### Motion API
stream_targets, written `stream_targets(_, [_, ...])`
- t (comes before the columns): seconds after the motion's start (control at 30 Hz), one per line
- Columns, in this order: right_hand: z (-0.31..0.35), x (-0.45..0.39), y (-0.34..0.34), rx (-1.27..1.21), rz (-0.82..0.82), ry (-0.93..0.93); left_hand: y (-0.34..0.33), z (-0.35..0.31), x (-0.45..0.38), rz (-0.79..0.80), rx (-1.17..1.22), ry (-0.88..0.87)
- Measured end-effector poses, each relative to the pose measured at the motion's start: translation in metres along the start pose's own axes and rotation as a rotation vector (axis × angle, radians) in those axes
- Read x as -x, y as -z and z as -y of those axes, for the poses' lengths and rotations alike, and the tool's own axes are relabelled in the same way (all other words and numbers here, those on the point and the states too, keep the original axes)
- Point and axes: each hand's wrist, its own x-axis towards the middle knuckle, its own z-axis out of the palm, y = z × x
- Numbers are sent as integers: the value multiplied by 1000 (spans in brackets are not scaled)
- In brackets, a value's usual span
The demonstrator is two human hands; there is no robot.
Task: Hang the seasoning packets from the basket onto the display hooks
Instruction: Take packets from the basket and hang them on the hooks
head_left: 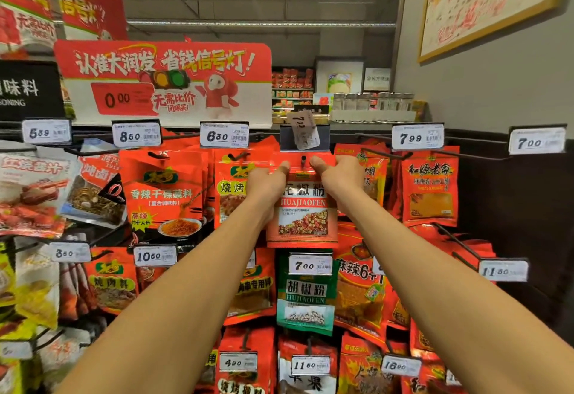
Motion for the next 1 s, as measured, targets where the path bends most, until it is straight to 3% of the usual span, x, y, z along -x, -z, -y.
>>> stream_targets(0.2, [-21, -5, -2, 43, 8, 52, 4, 15, -12, -48, -173, -68])
stream_targets(0.5, [-10, -16, -6, 116, 11, -11, -2, -2, -20, -55, -260, 17])
stream_targets(0.73, [-46, 59, 54, -34, 58, 48, 71, 30, 42, 82, -140, -208])
stream_targets(0.87, [-82, 116, 57, -304, 358, -136, 105, 69, 91, 234, -82, -28])
stream_targets(1.0, [-154, 174, 33, -312, 484, -383, 131, 156, 124, 222, -51, 220])
